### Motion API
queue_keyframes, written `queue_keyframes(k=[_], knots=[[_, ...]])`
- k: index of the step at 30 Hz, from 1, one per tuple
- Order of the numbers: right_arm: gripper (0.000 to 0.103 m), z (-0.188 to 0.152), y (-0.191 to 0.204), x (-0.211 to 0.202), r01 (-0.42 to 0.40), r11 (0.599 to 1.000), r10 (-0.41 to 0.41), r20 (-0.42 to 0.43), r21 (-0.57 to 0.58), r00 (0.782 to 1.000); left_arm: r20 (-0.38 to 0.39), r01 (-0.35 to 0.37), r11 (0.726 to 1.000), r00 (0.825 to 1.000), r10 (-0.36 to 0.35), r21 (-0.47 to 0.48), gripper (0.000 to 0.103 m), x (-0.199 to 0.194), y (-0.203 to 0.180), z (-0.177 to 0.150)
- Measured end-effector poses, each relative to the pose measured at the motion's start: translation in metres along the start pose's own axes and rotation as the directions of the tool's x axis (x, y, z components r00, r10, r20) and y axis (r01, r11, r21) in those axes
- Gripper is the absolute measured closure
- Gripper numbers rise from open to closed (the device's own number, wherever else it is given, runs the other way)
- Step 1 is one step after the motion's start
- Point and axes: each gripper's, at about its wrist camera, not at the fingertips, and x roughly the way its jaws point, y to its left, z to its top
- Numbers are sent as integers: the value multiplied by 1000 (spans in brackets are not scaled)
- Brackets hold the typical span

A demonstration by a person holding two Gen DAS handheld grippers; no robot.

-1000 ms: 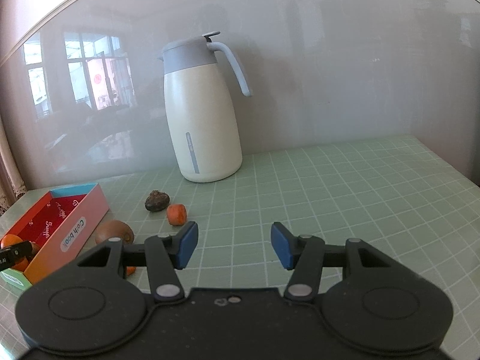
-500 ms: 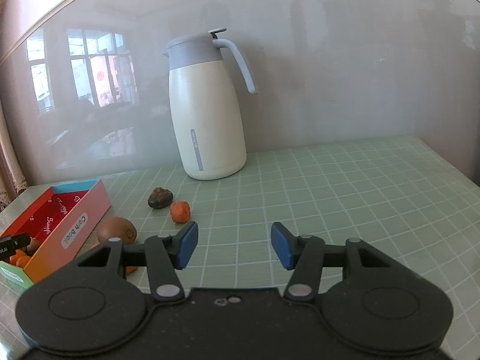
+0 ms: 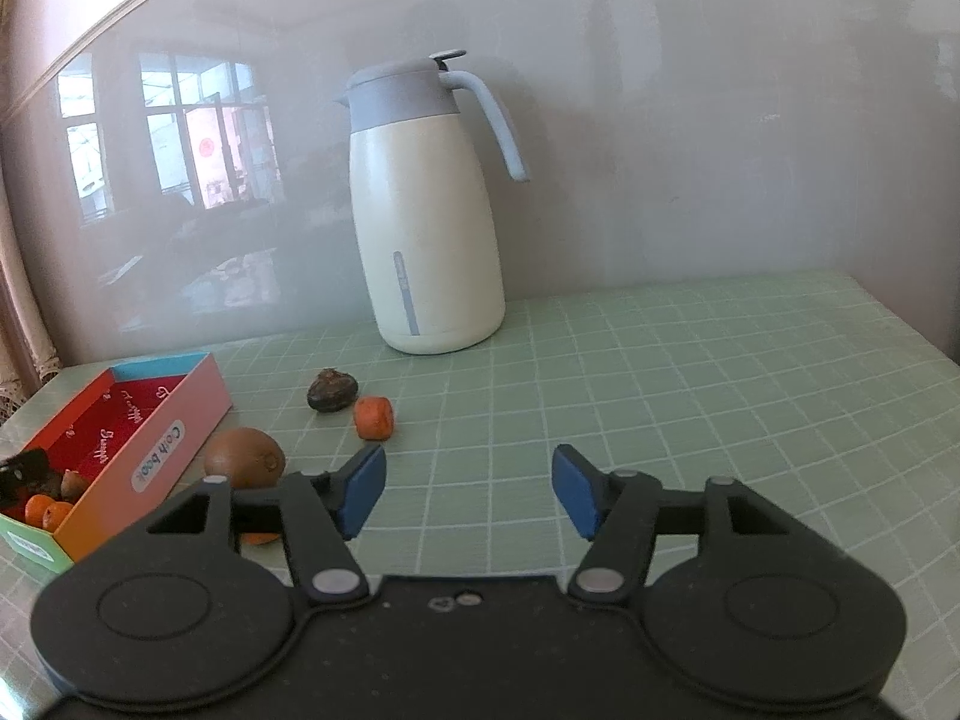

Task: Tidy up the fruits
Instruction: 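Carry the orange into the red box and open the left gripper, then move the right gripper to the brown kiwi beside the oranges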

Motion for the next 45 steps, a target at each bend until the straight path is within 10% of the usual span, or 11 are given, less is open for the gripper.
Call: queue_keyframes(k=[45], knots=[[40,-12,150,78,-134,977,122,-82,-163,989,-118,-343,936,936,333,-82,0,10,148,-32]])
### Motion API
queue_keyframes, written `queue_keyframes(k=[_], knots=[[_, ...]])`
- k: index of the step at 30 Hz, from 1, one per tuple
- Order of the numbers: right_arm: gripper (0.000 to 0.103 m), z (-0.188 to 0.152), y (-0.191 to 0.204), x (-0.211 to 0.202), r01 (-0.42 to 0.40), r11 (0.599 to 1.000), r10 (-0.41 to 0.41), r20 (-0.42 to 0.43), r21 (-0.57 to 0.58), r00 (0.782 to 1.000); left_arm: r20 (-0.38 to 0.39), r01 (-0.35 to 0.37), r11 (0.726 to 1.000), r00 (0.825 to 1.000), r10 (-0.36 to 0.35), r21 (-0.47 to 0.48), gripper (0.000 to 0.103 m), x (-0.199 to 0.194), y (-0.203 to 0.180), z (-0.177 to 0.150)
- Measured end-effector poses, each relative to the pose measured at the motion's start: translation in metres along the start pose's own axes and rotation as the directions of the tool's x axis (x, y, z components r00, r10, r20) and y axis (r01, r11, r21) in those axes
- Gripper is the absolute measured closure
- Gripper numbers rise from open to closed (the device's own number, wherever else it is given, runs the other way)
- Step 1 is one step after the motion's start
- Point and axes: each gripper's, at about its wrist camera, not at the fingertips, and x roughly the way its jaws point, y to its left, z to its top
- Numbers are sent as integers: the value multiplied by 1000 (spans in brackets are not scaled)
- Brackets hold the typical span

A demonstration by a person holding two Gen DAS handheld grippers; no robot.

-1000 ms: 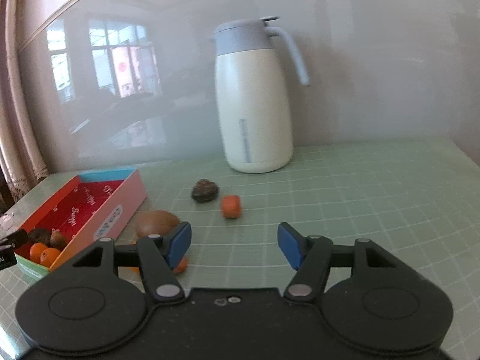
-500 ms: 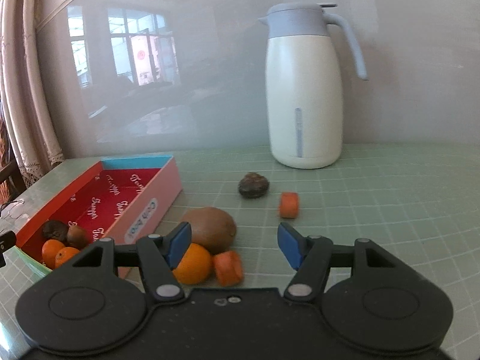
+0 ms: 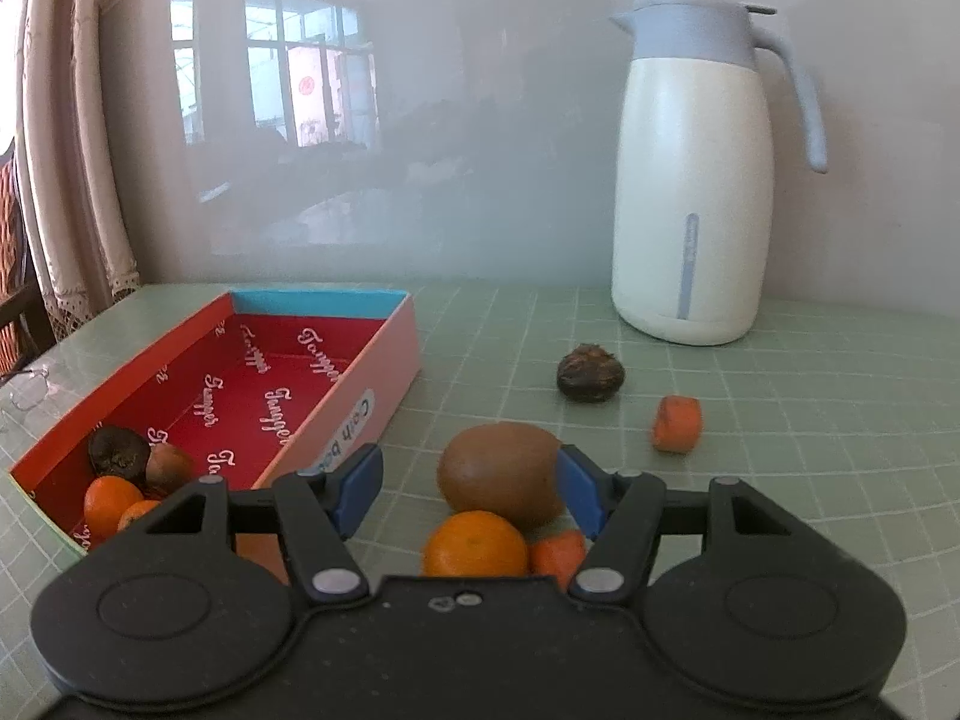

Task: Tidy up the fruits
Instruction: 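Move the right gripper to the brown kiwi beside the oranges, then grasp the brown kiwi with the right gripper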

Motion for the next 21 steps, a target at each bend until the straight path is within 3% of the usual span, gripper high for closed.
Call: queue_keyframes(k=[3,10,18,21], knots=[[35,-1,5,6,19,1000,-19,-8,-18,1000,-20,-35,999,999,35,-33,0,7,18,-2],[36,0,4,14,67,997,-67,-14,-29,998,-66,-97,988,994,90,-118,0,18,48,-9],[33,-2,4,33,90,994,-94,-67,-61,993,-80,-95,992,993,89,-84,0,20,43,-11],[37,-2,5,38,90,994,-95,-79,-67,992,-86,-98,991,992,91,-88,0,20,43,-9]])
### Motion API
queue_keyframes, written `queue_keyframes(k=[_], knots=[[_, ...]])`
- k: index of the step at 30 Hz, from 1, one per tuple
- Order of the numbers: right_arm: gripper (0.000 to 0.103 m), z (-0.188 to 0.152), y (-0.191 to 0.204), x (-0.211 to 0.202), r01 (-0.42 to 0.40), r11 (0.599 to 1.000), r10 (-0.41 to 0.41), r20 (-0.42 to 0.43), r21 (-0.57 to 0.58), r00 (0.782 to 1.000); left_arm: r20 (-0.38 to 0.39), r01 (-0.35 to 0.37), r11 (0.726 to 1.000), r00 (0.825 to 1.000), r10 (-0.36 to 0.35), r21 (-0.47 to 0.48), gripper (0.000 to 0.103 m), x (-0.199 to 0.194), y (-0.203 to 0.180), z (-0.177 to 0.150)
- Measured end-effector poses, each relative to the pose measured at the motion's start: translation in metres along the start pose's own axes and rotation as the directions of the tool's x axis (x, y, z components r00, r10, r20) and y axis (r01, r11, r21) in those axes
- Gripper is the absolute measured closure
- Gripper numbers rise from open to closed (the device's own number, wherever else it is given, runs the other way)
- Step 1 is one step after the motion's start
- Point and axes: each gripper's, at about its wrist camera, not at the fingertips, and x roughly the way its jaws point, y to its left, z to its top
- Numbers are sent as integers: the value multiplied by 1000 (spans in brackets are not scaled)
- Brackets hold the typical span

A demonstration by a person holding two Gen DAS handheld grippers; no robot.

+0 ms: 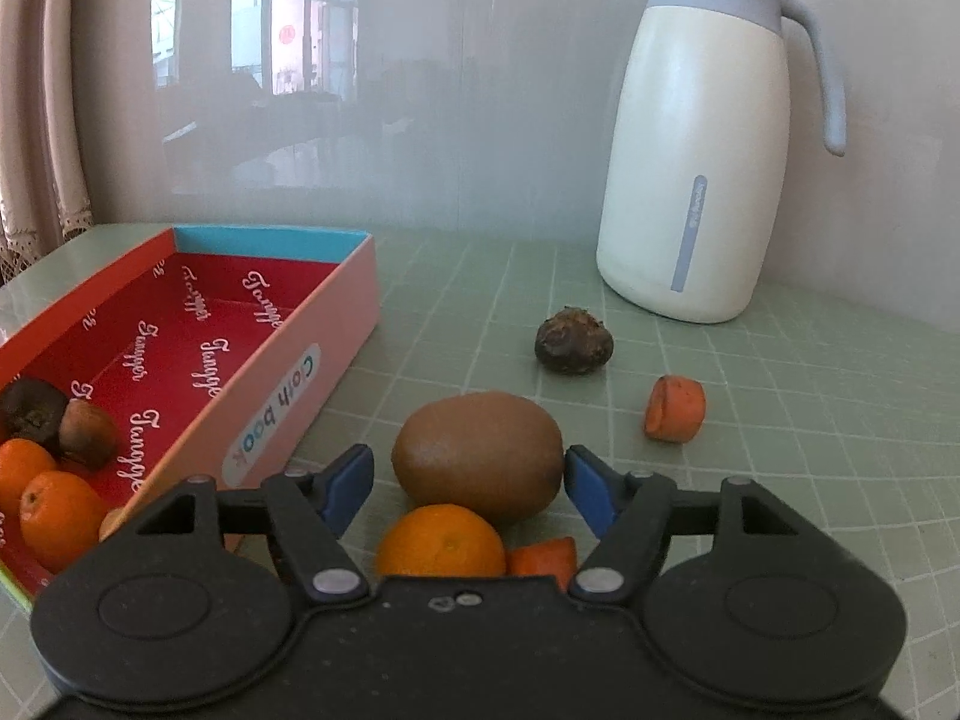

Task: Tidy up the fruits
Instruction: 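Grasp the brown kiwi with the right gripper, then carry the kiwi into the red box and open the right gripper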

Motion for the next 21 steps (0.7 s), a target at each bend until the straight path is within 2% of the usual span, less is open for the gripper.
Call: queue_keyframes(k=[2,8,15,21], knots=[[41,1,0,2,14,1000,-14,-3,-7,1000,-4,-2,1000,1000,2,-3,0,0,1,0],[42,2,-4,-3,-2,1000,2,-2,17,1000,-3,2,1000,1000,-2,3,0,-1,-1,1],[42,10,7,-32,-38,999,38,80,-10,996,-5,1,1000,1000,-1,-3,0,-2,0,1],[42,16,18,-56,-94,995,98,149,-35,984,-7,3,1000,1000,-3,-1,0,0,2,1]])
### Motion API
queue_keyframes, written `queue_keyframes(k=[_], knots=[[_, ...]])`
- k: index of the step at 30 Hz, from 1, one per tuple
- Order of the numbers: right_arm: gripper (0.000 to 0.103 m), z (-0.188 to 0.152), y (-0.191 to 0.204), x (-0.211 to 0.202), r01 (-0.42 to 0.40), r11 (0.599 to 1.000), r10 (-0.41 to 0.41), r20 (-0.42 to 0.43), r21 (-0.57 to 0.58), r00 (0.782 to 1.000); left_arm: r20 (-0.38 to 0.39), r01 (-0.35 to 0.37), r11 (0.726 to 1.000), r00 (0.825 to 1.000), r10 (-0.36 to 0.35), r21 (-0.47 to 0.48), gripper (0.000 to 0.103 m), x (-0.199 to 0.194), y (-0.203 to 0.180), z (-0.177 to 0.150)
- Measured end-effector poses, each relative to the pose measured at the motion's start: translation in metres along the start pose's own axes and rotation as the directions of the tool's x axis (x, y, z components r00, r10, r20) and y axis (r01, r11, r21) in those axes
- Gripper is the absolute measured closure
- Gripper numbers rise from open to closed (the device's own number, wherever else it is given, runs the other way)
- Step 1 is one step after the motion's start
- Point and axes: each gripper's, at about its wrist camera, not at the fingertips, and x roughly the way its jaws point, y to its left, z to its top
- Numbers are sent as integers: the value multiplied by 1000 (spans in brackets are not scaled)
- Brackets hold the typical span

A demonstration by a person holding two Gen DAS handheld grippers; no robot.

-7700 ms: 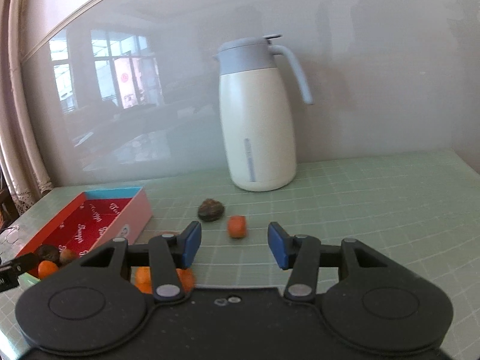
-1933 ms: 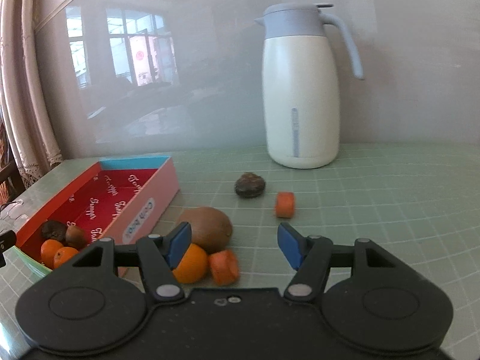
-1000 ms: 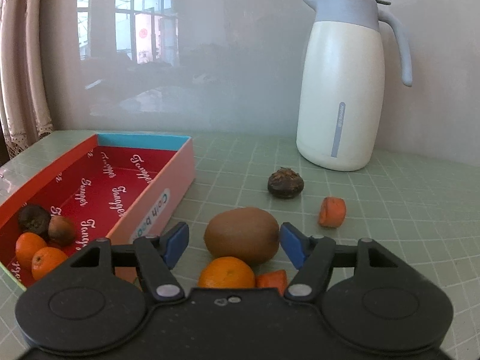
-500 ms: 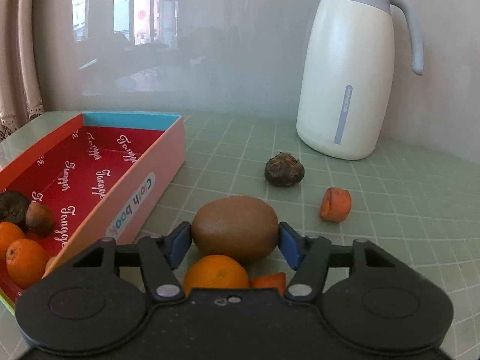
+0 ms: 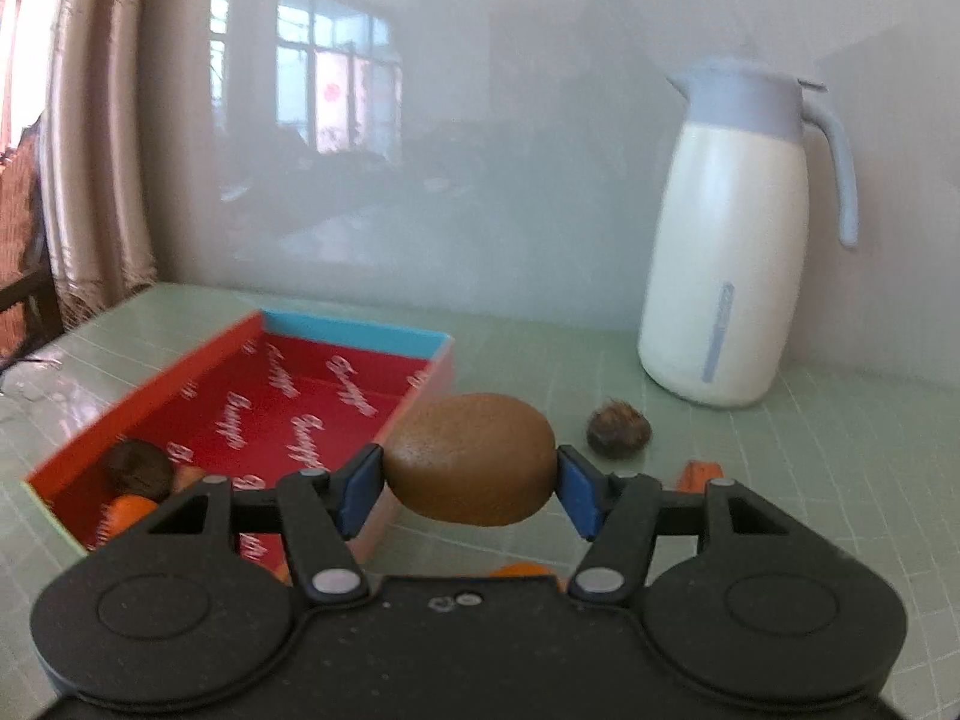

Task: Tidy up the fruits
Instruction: 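Carry the kiwi into the red box and open the right gripper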

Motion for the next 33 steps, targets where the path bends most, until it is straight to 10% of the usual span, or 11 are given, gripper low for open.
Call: queue_keyframes(k=[17,33], knots=[[42,3,56,-3,-147,986,151,49,-74,987,-2,6,1000,1000,-6,16,0,-1,-3,0],[33,-3,54,-7,-110,992,114,56,-65,992,5,26,999,1000,-26,28,0,-5,-10,1]])
